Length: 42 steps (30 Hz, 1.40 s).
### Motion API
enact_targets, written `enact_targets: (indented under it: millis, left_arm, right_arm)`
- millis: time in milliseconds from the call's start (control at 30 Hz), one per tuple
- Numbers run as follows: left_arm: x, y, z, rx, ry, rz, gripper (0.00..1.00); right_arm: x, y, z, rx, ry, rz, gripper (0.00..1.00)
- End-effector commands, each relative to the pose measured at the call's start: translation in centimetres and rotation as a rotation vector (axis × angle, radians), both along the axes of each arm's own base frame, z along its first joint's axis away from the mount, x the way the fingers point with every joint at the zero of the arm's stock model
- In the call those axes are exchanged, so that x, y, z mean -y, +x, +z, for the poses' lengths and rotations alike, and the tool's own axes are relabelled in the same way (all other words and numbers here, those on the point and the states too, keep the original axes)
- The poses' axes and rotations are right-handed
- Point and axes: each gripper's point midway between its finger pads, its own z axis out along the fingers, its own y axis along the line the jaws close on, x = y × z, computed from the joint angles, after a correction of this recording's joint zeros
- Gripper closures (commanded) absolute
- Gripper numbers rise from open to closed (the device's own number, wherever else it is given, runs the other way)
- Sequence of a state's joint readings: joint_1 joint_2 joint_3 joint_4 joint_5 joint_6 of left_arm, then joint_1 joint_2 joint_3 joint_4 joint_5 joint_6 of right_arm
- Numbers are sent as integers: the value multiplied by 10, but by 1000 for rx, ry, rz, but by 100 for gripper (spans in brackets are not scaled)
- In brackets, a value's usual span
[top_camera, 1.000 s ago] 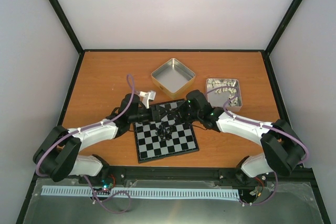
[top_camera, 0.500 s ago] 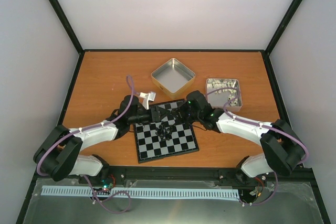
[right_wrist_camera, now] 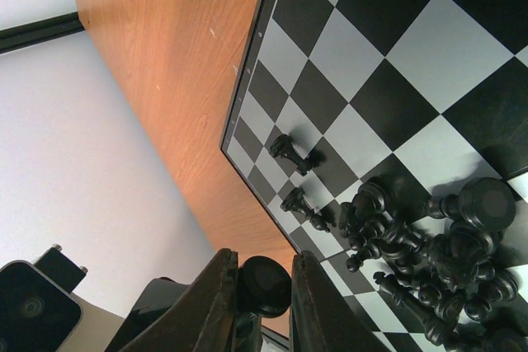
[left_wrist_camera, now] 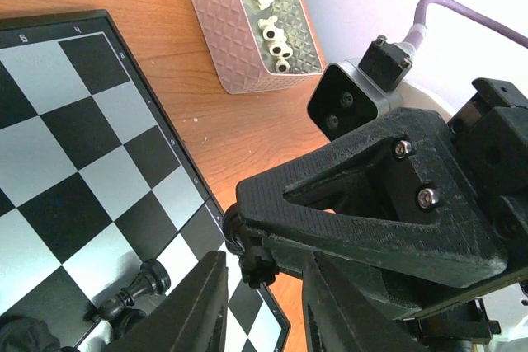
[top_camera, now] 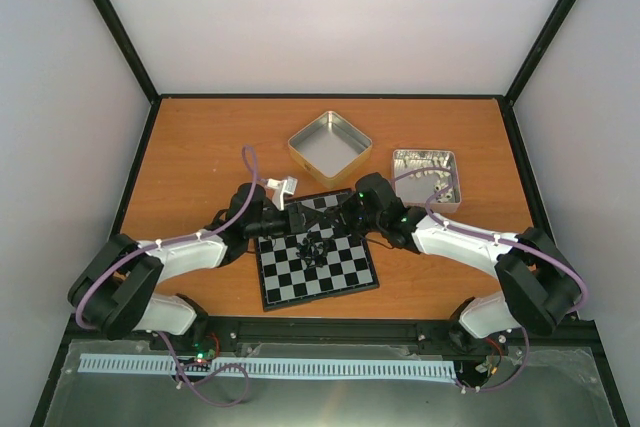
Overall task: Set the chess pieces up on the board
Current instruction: Place the chess piece on the chessboard.
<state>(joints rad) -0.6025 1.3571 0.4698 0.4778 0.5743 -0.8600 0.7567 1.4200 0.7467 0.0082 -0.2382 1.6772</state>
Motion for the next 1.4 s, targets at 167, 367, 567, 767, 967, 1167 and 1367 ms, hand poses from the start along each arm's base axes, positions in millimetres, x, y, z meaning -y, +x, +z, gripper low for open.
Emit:
enact_targets:
  millis: [167,367,567,767,967,1167,1367]
  left_arm:
    - [10,-2,15,70,-37,-62,74]
    - [11,1,17,93,-22,-60,77]
    - [11,4,17,103,-14,-56,98]
    - [3,7,8,85,80,-25,99]
    - [-40,12,-7,57,410,82,99]
    - [-103,7,-25,-54,740,175,99]
    - [-142,18,-39,-145,839,224,99]
  right_arm:
    - [1,-3,2,-6,16,5,84]
    - [-1,-7,4,-7,25,29,84]
    - [-1,-12,1,-24,19,49,83]
    - [9,-7,-1,29,-95,66,53]
    - [40,11,7,213,-351,92,25]
    - [63,19,15,372,-581,199,24]
    - [63,15,6,418,-677,357,22]
